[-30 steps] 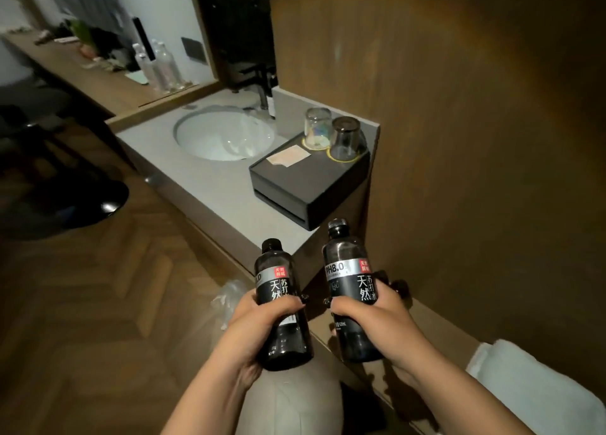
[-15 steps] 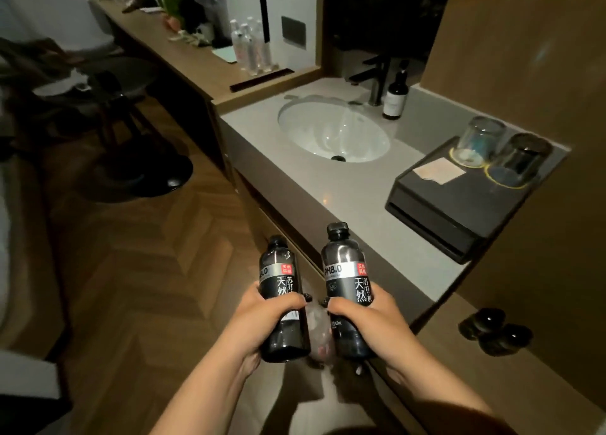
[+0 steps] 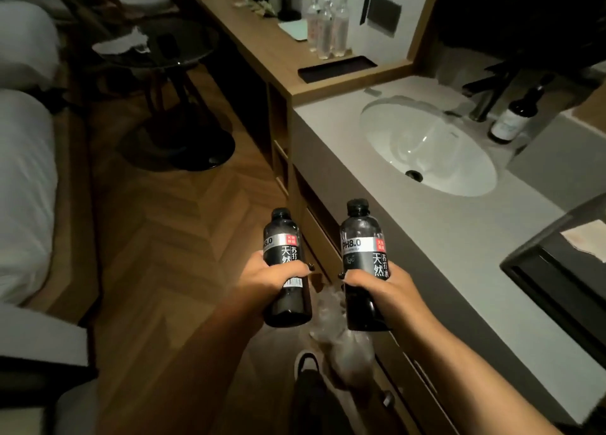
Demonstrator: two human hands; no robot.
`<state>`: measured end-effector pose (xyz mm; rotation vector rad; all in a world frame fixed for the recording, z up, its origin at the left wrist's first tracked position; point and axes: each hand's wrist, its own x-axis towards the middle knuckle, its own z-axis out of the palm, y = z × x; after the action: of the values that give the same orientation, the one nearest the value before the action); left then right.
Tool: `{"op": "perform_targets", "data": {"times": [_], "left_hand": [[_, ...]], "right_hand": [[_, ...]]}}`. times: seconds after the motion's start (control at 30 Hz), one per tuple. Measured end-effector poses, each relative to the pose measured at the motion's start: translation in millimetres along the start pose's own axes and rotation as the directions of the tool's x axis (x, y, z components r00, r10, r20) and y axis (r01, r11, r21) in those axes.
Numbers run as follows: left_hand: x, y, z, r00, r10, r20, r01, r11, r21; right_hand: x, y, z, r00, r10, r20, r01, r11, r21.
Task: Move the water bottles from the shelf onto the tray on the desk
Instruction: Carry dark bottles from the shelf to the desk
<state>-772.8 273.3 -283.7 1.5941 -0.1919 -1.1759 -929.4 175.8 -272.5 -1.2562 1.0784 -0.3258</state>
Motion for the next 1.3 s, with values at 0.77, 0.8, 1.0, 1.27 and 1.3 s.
{"op": "perform_targets", "data": {"times": [0.77,0.8,1.0,1.27,1.3], "left_hand": [[248,217,-75,0.997,0.062,-0.035,-0.061,0.998,0.022],[262,227,-82,0.998,0.064,-0.026,-0.063,0.998,0.027],[343,288,-122,0.999,0.027,0.019,-0.028,0.999,0.036],[434,357,-152,0.999,-0.021,0.024,0.02,0.999,0.047],[445,365,-152,0.999,-0.032,0.034,0.031,0.998,0.048]], "right_hand": [[290,-196,96,0.989,-0.092,0.115,0.1,0.993,-0.063],[303,-202,103,0.99,-0.089,0.11,0.095,0.994,-0.057],[382,-243,151,0.998,-0.032,0.048,0.031,0.999,0.031],[472,-291,190,0.999,-0.042,-0.024,0.044,0.993,0.108],[483,-296,191,0.999,-0.034,-0.035,0.037,0.993,0.112]]}}
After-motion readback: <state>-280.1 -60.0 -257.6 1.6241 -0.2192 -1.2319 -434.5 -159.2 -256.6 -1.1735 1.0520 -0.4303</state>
